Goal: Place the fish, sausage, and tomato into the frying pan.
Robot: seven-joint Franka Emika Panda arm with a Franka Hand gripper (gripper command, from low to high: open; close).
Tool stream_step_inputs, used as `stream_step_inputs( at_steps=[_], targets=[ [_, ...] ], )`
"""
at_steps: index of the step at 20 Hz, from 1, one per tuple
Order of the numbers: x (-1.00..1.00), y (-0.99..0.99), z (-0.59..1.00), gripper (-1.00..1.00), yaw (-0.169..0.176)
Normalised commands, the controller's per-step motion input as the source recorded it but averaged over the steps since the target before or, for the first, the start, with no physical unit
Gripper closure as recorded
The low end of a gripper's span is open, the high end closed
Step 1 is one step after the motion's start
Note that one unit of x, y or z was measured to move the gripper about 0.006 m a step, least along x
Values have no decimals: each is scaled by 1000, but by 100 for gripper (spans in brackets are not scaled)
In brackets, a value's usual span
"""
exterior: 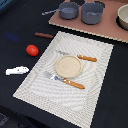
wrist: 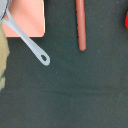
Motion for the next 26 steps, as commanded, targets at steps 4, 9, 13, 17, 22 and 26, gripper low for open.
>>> stream_step_inputs(
  at_steps=[4, 9, 13, 17, 22, 26],
  targets=[
    [272, -837, -378, -100, 80],
    [169, -887, -376, -100, 76],
    [26, -950, -384, -100, 73],
    [0, -983, -419, -100, 62],
    [-128, -908, -438, -100, 45],
    [-77, -916, -404, -100, 44]
  ],
)
